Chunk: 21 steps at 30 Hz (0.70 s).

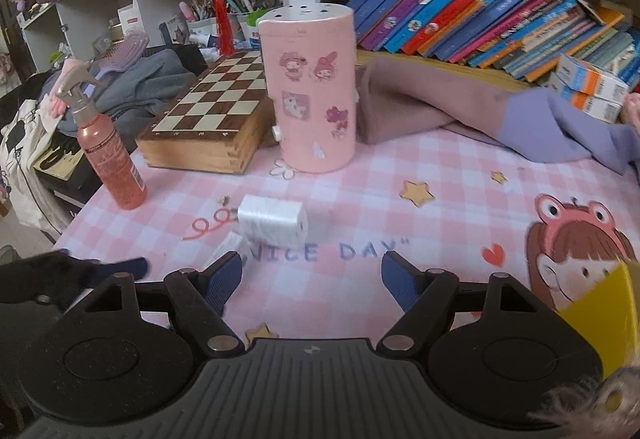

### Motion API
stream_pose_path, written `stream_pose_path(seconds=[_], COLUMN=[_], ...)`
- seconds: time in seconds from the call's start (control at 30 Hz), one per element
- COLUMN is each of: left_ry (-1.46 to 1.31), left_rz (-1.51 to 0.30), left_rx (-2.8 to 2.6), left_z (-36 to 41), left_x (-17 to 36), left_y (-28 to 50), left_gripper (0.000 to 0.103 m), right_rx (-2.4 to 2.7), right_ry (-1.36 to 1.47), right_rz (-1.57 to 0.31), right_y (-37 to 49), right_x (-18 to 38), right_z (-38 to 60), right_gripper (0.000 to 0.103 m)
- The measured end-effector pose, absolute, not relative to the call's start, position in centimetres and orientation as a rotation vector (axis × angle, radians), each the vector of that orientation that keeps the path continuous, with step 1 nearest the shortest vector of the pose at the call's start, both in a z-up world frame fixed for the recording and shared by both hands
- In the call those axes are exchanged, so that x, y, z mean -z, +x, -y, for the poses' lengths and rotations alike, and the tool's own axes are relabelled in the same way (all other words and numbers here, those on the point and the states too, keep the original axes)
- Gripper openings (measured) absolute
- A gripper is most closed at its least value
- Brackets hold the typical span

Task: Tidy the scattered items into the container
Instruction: 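Grasp the white-and-red medicine box with the left tool while the right tool grasps the white tape roll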

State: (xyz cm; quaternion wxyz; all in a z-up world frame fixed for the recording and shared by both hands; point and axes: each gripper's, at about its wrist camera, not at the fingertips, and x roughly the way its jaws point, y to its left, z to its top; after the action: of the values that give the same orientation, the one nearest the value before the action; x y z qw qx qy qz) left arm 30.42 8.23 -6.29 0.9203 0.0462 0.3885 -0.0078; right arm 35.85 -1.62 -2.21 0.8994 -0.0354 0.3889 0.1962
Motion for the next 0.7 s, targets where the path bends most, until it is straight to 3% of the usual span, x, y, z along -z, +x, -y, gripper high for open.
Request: stream_pose_path(seconds=[0.17,0.3,0.7], left_ry=[0.101,0.07,0.017], left_rz=[-0.804,-0.815,-0.844], left_rx=[0.032,0.052,-0.018], left_z=[-8.0,-8.4,-11.7], left_x=[7.6,8.2,7.4], left_y=[32.2,32.5,29.0], left_gripper=[0.039,0.013,0.013], right_rx=[-0.427,-0.438,-0.4], right_ry=[-0.07,-0.079,-0.087], right_rz=[-0.832,-0.831,-0.86], right_y=[37.5,38.5,40.7], right_x=[3.0,3.6,6.5], right_z=[0.3,-0.7,-4.1], right_gripper=[0.076,0.076,0.076])
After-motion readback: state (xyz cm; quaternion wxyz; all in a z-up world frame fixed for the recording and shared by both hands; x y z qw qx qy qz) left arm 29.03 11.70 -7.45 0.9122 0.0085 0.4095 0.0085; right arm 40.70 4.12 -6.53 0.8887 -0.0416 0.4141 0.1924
